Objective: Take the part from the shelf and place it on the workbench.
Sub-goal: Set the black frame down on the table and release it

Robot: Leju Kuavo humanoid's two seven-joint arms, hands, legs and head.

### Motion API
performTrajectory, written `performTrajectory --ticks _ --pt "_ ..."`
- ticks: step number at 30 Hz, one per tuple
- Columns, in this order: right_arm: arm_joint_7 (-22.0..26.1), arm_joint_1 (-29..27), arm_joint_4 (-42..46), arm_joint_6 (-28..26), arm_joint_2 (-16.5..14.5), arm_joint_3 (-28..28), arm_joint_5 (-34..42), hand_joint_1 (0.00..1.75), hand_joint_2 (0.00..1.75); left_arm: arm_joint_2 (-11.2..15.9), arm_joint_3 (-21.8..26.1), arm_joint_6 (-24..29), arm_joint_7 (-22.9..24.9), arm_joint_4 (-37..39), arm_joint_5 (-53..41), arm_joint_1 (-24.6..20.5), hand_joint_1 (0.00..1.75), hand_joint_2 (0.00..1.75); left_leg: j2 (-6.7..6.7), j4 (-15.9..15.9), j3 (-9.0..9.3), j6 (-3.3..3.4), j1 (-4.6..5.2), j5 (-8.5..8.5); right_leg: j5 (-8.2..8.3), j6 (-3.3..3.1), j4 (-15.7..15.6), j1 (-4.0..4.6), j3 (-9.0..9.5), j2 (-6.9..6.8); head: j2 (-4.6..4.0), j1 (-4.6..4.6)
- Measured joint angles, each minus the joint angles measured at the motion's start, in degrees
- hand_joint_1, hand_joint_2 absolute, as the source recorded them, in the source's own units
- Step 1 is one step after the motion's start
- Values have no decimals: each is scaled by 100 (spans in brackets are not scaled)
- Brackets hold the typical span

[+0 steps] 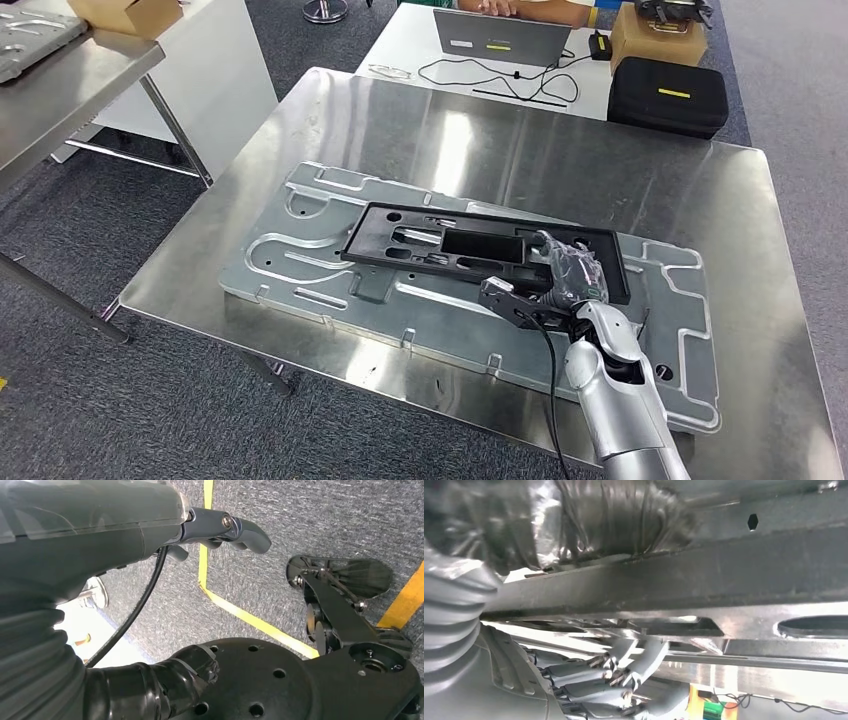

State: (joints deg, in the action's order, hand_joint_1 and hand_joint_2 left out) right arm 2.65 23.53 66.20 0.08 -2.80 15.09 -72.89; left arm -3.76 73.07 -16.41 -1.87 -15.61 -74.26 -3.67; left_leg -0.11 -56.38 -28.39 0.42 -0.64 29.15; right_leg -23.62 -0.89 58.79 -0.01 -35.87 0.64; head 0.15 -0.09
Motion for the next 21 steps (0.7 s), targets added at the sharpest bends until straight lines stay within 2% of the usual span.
performTrajectory --ticks 6,10,16,21 --pt "-14 -6 2 1 -2 1 -10 0 0 0 0 -1 -25 -1 27 0 0 175 0 0 0 0 1 1 -1 1 0 -1 0 1 0 0" --pt "-14 -11 3 -1 -3 2 -9 0 0 0 1 -3 -31 -1 27 0 0 0 0 -1 -1 0 2 1 -1 1 0 -3 0 0 0 0" --pt "-37 -29 108 -31 -4 7 -88 0 0 0 3 -9 -31 -1 30 1 0 0 0 -1 -1 0 3 1 -1 1 0 -4 0 0 0 0" --pt "-64 -47 610 -44 -4 17 -95 0 0 -3 3 -7 -8 -1 13 5 0 0 0 -1 -1 0 2 1 -1 1 0 -3 0 0 0 0"
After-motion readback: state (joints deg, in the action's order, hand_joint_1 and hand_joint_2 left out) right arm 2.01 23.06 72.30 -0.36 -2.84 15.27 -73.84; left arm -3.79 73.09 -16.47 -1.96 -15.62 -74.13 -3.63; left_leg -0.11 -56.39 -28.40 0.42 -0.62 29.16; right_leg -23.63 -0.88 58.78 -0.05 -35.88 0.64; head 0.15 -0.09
